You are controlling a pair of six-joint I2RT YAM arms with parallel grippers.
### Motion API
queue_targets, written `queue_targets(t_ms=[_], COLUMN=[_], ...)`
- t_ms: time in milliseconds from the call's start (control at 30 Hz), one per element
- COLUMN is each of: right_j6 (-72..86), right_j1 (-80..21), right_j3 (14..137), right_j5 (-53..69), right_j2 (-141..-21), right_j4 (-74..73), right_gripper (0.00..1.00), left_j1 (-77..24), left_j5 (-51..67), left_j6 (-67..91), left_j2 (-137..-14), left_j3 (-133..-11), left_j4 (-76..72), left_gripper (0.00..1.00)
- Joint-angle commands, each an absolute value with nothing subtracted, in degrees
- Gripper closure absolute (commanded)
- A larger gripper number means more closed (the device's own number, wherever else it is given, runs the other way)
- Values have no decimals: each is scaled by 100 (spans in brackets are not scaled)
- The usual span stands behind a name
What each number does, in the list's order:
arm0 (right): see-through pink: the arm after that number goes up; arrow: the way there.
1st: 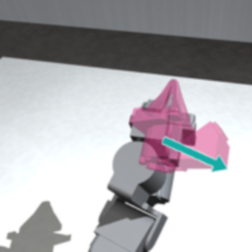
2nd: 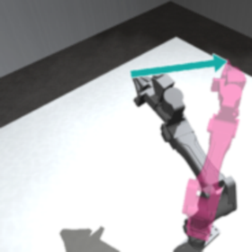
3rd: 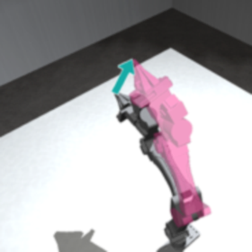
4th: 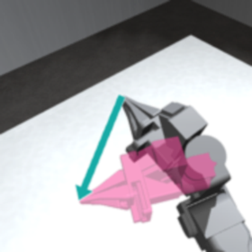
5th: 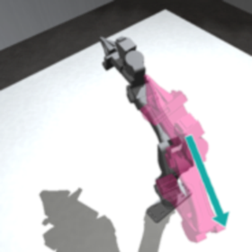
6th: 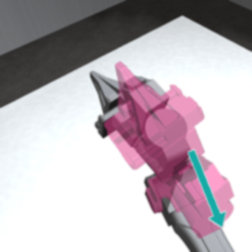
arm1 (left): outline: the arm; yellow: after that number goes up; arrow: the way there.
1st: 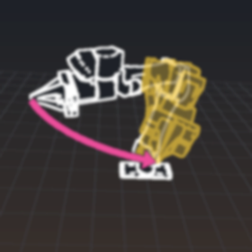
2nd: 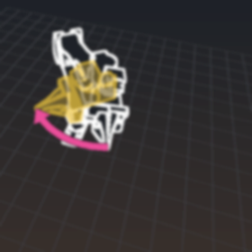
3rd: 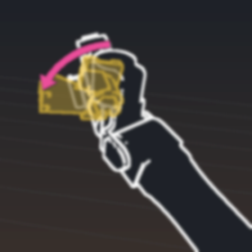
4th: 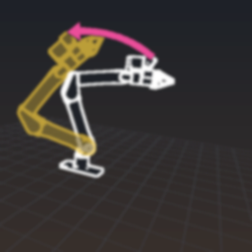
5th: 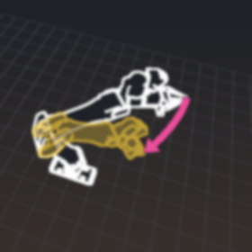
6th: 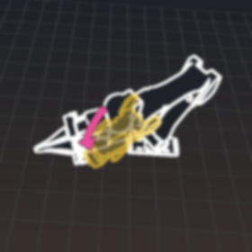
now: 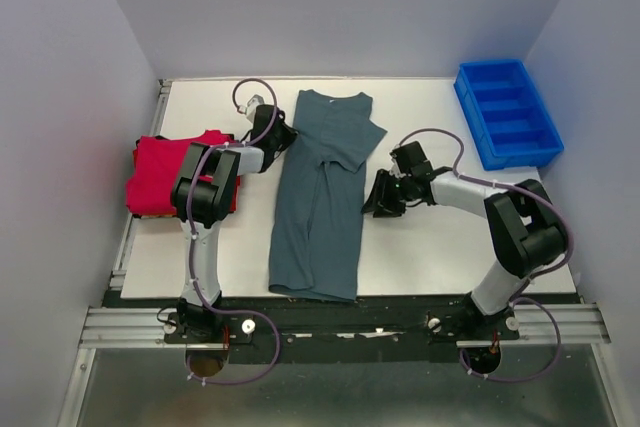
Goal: Fold and stack the t-shirts
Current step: Rotate the tshirt 90 degrees
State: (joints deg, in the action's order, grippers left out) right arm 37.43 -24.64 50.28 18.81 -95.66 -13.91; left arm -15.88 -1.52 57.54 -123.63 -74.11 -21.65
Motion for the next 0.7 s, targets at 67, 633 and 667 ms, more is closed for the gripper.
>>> queue_targets(t_ms=[67, 633, 667], right_j6=[3841, 3489, 3507], right_j1=[-2637, -1987, -1925], right_j3=[5563, 7241, 7355], right_j5=[2048, 1380, 1380], right_j2=[-10115, -11188, -11267], right_j4=[-1098, -2311, -2338], right_gripper=[50, 99, 99], left_j1=[-1591, -1591, -1591], left_j5=[-299, -27, -9], left_j6=[5722, 5906, 5924], left_j2=[-12067, -13182, -13271], left_j3=[-7374, -8655, -8788], left_j4=[-2426, -2119, -2057], left_gripper=[100, 100, 100])
